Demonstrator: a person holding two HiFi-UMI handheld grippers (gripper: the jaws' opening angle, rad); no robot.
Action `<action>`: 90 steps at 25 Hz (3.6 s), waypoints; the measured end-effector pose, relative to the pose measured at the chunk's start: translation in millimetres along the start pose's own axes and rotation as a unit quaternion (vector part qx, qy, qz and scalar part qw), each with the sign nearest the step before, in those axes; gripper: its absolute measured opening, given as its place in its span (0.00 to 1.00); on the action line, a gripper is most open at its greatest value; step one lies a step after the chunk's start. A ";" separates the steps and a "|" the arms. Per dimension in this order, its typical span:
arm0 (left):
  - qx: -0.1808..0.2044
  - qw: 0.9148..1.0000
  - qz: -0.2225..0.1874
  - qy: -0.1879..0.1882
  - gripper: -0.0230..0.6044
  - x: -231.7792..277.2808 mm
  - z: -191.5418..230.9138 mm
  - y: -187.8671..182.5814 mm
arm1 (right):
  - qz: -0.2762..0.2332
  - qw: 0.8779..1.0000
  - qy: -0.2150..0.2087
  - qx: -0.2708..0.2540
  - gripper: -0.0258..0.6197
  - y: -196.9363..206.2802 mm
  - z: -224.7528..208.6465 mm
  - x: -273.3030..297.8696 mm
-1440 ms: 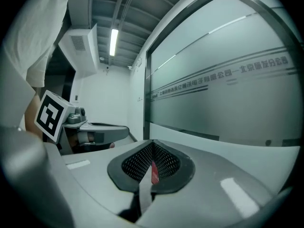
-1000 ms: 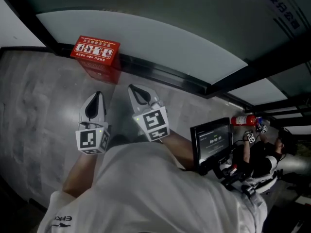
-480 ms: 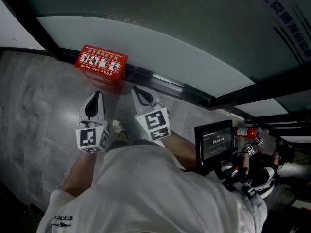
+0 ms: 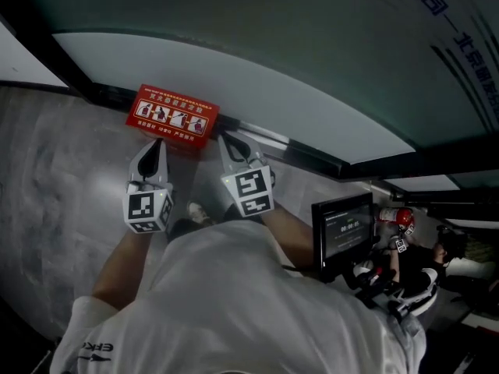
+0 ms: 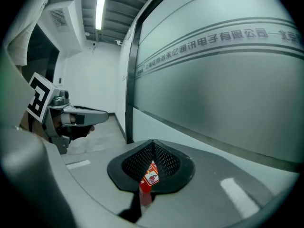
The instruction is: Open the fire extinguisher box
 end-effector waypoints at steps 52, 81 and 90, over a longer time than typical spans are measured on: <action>-0.102 0.953 0.270 -0.095 0.04 188.7 76.2 241.6 | 0.170 0.952 -0.094 -0.236 0.24 173.5 9.9 258.9; -0.116 0.948 0.280 -0.099 0.04 179.7 86.4 276.4 | 0.198 0.875 -0.065 -0.436 0.56 220.3 53.9 283.0; -0.107 0.952 0.267 -0.106 0.04 163.6 87.1 263.8 | 0.174 0.883 -0.057 -0.432 0.47 194.4 52.9 257.0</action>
Point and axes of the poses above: the fingertips, and each gripper's own axes: x forward along the fingers, z to its left, y out of its underside, the point moved 8 cm from there along -x, backward along the fingers, and after that the axes turned 11 degrees about z, right-handed, at the moved point
